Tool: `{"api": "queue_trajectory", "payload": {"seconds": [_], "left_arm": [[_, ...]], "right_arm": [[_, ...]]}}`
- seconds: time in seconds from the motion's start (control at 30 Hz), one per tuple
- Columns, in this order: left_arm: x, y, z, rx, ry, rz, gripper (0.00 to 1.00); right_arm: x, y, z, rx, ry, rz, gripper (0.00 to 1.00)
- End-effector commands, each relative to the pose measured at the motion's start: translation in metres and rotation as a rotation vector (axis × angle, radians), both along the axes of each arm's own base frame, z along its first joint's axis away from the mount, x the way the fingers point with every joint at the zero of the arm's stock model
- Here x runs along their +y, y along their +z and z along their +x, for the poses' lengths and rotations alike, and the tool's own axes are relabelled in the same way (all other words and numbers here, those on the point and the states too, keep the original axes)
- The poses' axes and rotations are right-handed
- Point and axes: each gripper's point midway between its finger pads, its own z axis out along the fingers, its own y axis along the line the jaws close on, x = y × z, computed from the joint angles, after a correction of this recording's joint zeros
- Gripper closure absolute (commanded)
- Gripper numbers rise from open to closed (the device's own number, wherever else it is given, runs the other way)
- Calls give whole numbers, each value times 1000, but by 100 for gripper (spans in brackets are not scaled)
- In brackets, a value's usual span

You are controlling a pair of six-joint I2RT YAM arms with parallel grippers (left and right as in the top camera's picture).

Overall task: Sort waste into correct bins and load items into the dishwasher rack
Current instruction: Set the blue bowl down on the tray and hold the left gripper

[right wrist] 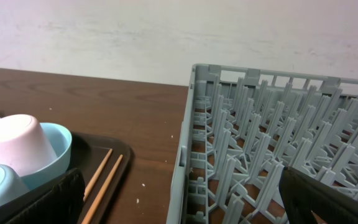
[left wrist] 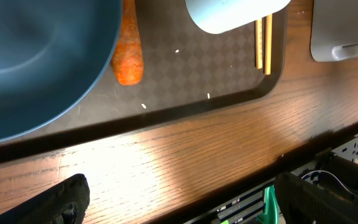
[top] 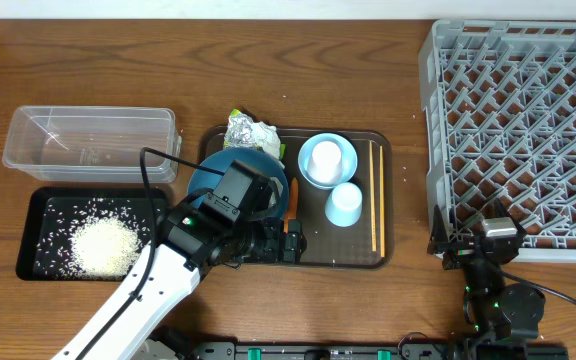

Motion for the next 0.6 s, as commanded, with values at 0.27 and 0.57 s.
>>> {"api": "queue_trajectory", "payload": {"seconds": [0.27,0.57], "left_arm": [[5,-5,7,-18,20,36,1],[5,-5,7,-18,20,36,1]], "right_arm": [[-2,-1,0,1,-6,-13,1],[-2,-1,0,1,-6,-13,1]]}}
